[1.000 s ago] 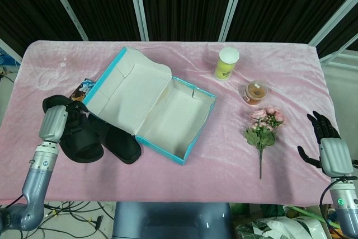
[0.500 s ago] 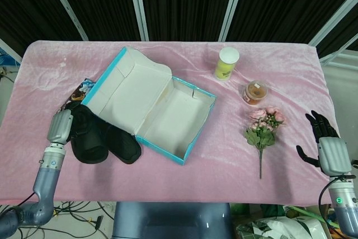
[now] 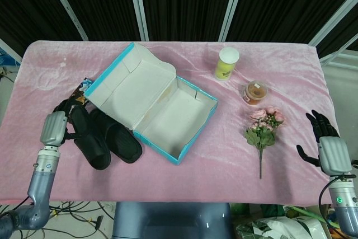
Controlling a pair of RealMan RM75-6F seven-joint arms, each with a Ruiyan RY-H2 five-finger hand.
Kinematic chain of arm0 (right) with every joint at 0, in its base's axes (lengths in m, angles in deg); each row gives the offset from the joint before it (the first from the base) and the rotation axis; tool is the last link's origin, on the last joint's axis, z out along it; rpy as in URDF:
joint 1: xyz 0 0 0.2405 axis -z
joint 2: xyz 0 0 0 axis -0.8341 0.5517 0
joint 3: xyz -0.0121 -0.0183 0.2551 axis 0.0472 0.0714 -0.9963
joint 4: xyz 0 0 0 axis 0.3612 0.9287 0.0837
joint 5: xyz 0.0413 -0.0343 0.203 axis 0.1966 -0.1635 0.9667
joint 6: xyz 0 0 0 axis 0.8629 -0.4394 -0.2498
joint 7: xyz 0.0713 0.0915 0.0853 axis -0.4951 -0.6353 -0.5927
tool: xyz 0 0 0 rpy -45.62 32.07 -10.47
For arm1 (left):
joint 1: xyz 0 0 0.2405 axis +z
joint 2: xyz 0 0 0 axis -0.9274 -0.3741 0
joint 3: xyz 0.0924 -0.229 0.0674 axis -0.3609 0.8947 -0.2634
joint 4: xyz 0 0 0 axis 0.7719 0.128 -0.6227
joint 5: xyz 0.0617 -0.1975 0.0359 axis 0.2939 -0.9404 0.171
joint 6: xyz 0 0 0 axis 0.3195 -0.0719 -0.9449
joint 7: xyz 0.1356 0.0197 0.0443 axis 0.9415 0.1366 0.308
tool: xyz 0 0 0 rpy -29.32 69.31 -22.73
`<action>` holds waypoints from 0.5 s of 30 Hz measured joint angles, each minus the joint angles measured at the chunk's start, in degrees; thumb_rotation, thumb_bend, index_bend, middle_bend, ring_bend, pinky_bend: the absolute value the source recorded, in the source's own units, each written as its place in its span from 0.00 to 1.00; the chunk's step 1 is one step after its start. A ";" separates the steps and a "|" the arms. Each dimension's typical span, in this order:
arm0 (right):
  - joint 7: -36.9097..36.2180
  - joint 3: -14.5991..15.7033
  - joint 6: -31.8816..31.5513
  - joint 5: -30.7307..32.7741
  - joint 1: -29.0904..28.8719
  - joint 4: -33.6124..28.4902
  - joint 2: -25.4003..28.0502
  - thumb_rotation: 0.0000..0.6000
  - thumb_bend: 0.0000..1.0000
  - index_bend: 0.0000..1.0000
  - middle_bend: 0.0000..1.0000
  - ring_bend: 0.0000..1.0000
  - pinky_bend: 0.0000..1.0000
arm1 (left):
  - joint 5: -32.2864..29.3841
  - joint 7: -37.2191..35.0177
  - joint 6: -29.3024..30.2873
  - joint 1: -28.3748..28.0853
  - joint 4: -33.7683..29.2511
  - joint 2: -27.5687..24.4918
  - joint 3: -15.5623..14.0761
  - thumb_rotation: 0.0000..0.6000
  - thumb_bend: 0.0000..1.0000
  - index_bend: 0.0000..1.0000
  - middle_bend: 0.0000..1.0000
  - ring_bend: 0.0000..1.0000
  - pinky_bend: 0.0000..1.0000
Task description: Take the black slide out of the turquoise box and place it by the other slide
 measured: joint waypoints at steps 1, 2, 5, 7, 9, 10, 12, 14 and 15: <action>-0.03 -0.11 -0.14 0.09 0.02 0.01 0.02 1.00 0.26 0.00 0.02 0.00 0.19 | 0.39 0.39 0.77 0.26 -0.33 -0.27 -0.01 1.00 0.00 0.11 0.25 0.11 0.18; -0.09 -0.28 -0.36 0.28 0.07 0.02 0.06 1.00 0.26 0.00 0.02 0.00 0.19 | 1.03 1.18 2.03 0.71 -0.87 -0.75 -0.08 1.00 0.00 0.11 0.25 0.11 0.17; 0.02 -0.65 -0.62 0.83 0.15 0.01 0.20 1.00 0.26 0.00 0.02 0.00 0.19 | 2.68 4.60 5.58 2.14 -2.99 -2.66 -0.62 1.00 0.00 0.11 0.24 0.11 0.13; 0.28 -0.76 -0.61 1.08 0.15 -0.05 0.23 1.00 0.26 0.00 0.02 0.00 0.19 | 3.54 7.65 7.59 3.47 -5.40 -4.64 -1.27 1.00 0.00 0.12 0.24 0.11 0.12; 0.64 -0.76 -0.49 1.17 0.09 -0.14 0.25 1.00 0.26 0.00 0.02 0.00 0.19 | 4.15 10.14 8.89 4.80 -7.82 -6.50 -1.93 1.00 0.00 0.13 0.24 0.11 0.10; 0.83 -0.76 -0.45 1.18 0.06 -0.18 0.24 1.00 0.26 0.00 0.02 0.00 0.19 | 4.50 11.16 9.71 5.60 -9.13 -7.52 -2.36 1.00 0.00 0.14 0.24 0.11 0.09; 1.29 -0.72 -0.38 1.16 -0.03 -0.33 0.24 1.00 0.26 0.00 0.02 0.00 0.19 | 5.45 12.63 11.85 7.63 -12.27 -10.21 -3.63 1.00 0.00 0.14 0.24 0.11 0.08; 1.77 -0.65 -0.33 1.04 -0.11 -0.56 0.29 1.00 0.26 0.00 0.02 0.00 0.19 | 6.63 13.39 13.17 9.55 -14.92 -13.13 -5.34 1.00 0.00 0.14 0.24 0.11 0.07; 2.02 -0.61 -0.34 0.97 -0.14 -0.66 0.29 1.00 0.26 0.00 0.02 0.00 0.19 | 7.17 13.52 13.41 10.34 -16.00 -14.38 -6.10 1.00 0.00 0.14 0.24 0.11 0.07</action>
